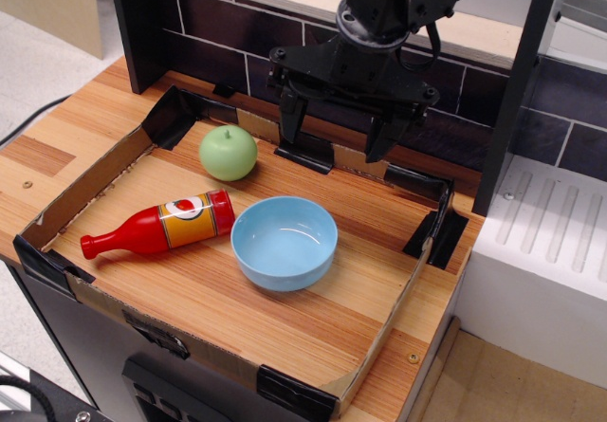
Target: Upright hot sauce bottle
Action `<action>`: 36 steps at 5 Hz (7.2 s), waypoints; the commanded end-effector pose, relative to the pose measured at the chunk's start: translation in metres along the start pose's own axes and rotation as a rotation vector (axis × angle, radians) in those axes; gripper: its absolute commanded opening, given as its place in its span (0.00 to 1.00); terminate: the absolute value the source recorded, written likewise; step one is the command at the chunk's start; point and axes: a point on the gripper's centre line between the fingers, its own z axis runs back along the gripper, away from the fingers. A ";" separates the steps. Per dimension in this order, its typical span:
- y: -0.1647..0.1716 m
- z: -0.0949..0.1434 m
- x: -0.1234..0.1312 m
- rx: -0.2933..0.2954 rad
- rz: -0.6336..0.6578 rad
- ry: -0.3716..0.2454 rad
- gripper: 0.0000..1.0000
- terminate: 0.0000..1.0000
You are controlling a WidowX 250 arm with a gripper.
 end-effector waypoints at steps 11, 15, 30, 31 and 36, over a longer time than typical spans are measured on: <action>0.155 -0.051 -0.059 -0.213 -0.890 0.142 1.00 0.00; 0.159 -0.086 -0.068 -0.175 -0.913 0.128 1.00 0.00; 0.139 0.006 -0.062 0.132 -0.432 1.374 0.00 0.00; 0.139 0.007 -0.064 0.111 -0.387 1.485 0.00 0.00; 0.141 -0.009 -0.093 0.104 -0.401 1.545 0.00 0.00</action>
